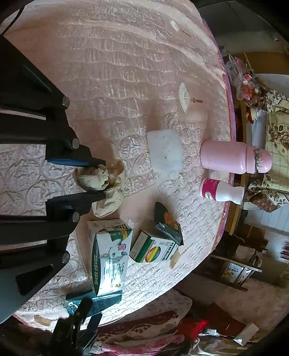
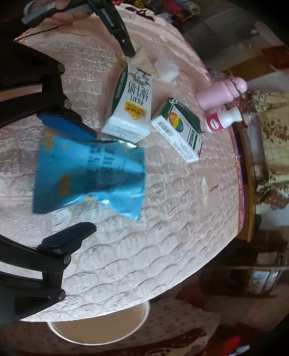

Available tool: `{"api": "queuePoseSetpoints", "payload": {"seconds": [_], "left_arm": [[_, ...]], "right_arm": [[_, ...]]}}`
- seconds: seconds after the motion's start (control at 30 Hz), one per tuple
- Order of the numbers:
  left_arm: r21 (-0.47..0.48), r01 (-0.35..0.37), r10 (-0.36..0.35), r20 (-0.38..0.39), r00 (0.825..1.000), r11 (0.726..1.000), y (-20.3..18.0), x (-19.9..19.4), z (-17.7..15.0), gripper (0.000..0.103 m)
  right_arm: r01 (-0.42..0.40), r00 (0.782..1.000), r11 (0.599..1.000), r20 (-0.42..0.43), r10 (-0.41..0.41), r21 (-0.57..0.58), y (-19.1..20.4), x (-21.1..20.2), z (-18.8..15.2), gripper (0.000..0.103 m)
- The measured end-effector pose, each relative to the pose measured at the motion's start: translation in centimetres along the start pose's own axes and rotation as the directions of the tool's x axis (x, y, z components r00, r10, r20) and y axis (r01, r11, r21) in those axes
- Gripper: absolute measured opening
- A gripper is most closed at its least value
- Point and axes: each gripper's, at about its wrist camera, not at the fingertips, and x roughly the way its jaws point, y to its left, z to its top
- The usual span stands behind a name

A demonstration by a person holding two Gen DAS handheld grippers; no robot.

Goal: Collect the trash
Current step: 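Grasp the crumpled tissue with the left tool while the right tool grasps the blue plastic packet, then carry both items over the white bucket and open both tools to drop them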

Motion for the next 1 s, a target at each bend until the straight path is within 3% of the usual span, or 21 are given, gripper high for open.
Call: {"api": "queuePoseSetpoints", "payload": {"seconds": [0.17, 0.23, 0.33, 0.57, 1.0], "left_arm": [[0.015, 0.006, -0.006, 0.017, 1.0, 1.0, -0.7, -1.6, -0.4, 0.022], [0.021, 0.015, -0.015, 0.024, 1.0, 1.0, -1.1, -2.3, -0.6, 0.022], [0.03, 0.038, -0.039, 0.036, 0.999, 0.999, -1.9, -3.4, -0.7, 0.022], [0.07, 0.095, -0.1, 0.066, 0.993, 0.993, -5.4, -5.4, -0.5, 0.022], [0.193, 0.145, -0.156, 0.043, 0.987, 0.97, -14.3, -5.1, -2.0, 0.022]], "right_arm": [[0.062, 0.996, 0.996, -0.059, -0.067, -0.071, 1.6, 2.6, 0.7, 0.078], [0.046, 0.999, 0.998, -0.024, -0.047, -0.051, 1.1, 2.3, 0.3, 0.057], [0.005, 1.0, 1.0, -0.003, -0.005, -0.02, 0.2, 1.0, -0.3, 0.051], [-0.05, 0.996, 0.998, 0.078, 0.047, 0.037, -2.2, -3.3, -1.5, 0.051], [-0.024, 0.988, 0.996, 0.155, 0.01, 0.09, -5.7, -8.5, -3.5, 0.051]]}}
